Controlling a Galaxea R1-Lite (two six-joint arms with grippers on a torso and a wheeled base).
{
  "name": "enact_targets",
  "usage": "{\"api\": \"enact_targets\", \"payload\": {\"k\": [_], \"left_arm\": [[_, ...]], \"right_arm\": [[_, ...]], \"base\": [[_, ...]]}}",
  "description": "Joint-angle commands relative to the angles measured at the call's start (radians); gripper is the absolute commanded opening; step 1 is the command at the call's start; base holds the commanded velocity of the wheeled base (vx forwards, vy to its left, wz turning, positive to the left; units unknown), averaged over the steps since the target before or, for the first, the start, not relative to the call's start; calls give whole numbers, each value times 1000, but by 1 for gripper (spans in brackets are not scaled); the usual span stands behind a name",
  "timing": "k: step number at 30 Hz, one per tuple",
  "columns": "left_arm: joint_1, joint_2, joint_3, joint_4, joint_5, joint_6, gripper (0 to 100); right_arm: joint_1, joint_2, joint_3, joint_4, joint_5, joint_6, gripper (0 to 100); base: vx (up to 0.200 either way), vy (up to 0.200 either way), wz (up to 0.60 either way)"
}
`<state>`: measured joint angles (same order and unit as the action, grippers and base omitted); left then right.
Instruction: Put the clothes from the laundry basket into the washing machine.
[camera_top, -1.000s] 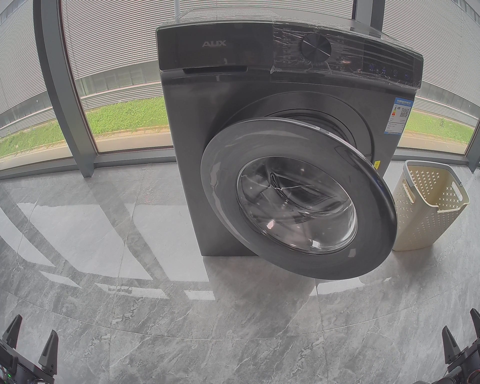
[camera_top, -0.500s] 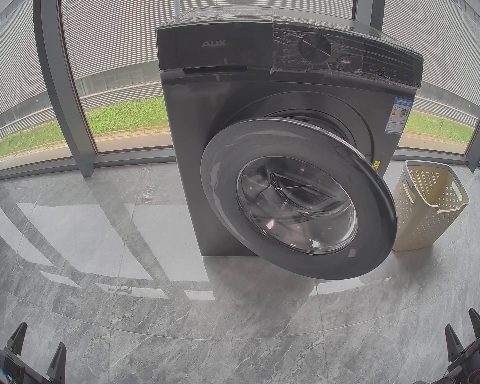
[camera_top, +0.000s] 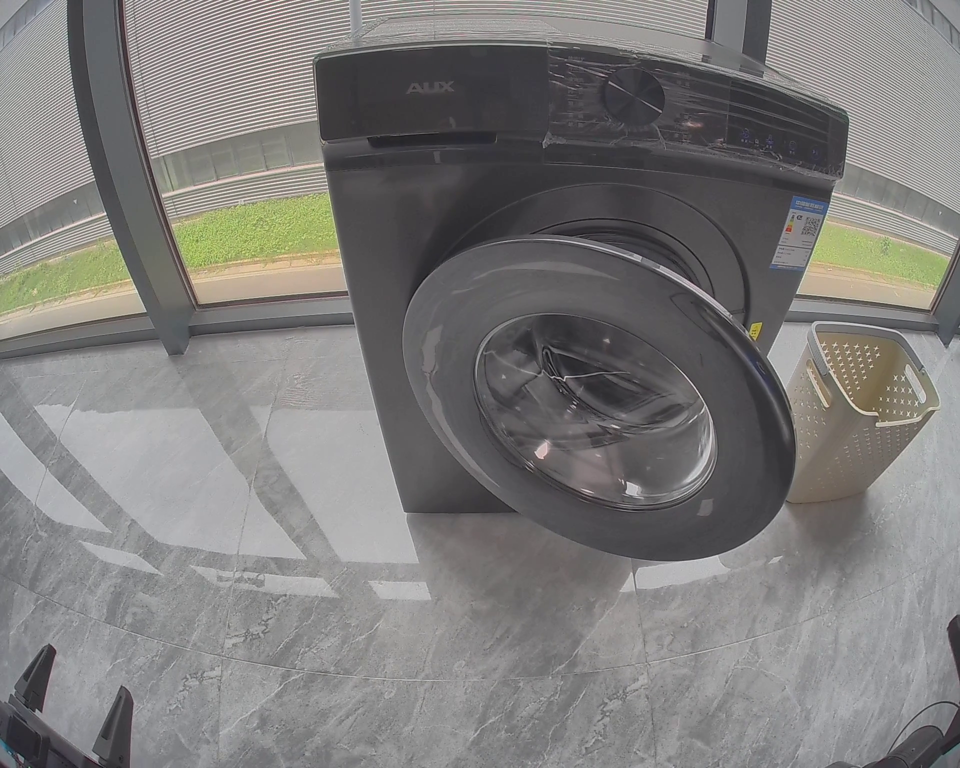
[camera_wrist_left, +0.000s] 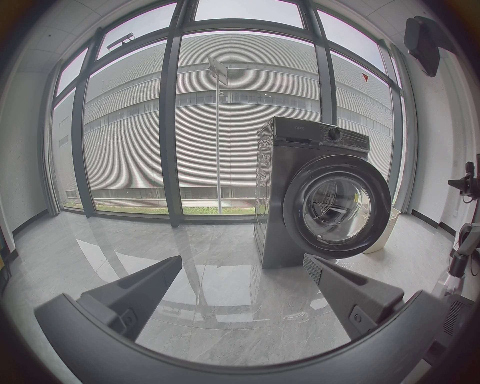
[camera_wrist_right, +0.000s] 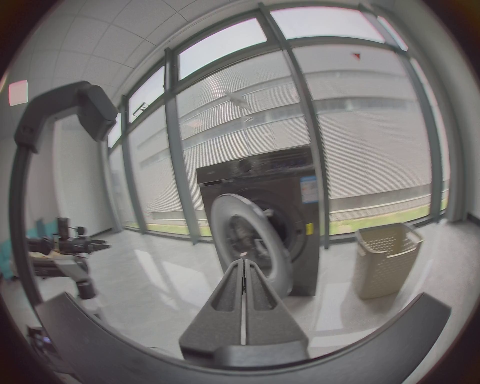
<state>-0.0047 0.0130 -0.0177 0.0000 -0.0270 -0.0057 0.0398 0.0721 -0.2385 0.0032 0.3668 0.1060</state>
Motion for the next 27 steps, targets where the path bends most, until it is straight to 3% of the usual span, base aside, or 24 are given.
{"api": "enact_targets", "payload": {"k": [1,6,14,16,20,24,27], "left_arm": [[2,-13,16,0,4,-5,100],[2,-13,16,0,4,-3,100],[2,-13,16,0,2,1,100],[2,-13,16,0,2,1,100],[2,-13,16,0,2,0,100],[2,-13,16,0,2,0,100],[2,-13,16,0,2,-2,100]], "right_arm": [[45,212,71,-29,178,106,0],[54,442,70,-163,227,115,0],[149,698,70,-391,231,124,0],[187,701,70,-384,236,132,0],[288,709,71,-379,230,210,0],[298,721,68,-391,230,242,0],[304,724,70,-388,239,253,0]], "base": [[0,-200,0],[0,-200,0],[0,-150,0],[0,0,0],[0,0,0],[0,0,0],[200,0,0]]}}
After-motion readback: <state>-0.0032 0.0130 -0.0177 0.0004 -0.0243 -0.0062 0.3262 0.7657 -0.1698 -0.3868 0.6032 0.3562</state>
